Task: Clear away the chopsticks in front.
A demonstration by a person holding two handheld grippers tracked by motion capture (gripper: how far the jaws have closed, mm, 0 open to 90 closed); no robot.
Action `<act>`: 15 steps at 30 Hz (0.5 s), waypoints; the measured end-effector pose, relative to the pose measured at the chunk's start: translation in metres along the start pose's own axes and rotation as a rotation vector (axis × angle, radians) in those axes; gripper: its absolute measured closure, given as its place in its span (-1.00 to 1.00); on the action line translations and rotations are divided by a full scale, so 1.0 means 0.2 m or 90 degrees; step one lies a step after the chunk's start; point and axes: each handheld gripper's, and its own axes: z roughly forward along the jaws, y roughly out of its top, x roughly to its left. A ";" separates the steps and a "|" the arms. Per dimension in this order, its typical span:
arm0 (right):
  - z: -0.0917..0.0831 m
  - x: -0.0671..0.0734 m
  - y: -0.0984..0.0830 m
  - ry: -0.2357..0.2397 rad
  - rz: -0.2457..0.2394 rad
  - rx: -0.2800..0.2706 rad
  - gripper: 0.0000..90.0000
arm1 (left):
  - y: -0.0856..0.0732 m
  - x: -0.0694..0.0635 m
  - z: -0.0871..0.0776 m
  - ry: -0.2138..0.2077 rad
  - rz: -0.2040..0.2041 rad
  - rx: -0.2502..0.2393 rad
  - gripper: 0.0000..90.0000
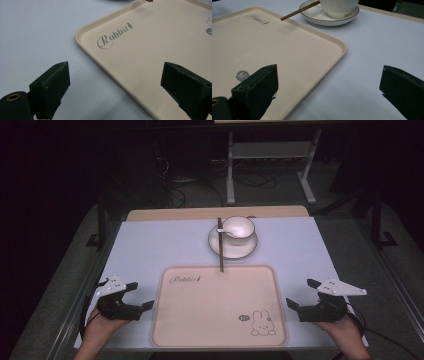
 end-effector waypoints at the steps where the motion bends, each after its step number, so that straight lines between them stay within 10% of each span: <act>1: 0.00 0.00 0.00 0.000 0.001 0.000 -0.97 | 0.01 0.00 0.00 0.000 -0.001 -0.002 -0.82; 15: 0.00 -0.01 0.00 0.005 0.010 -0.003 -0.97 | 0.13 -0.02 0.10 -0.016 0.011 -0.010 -0.82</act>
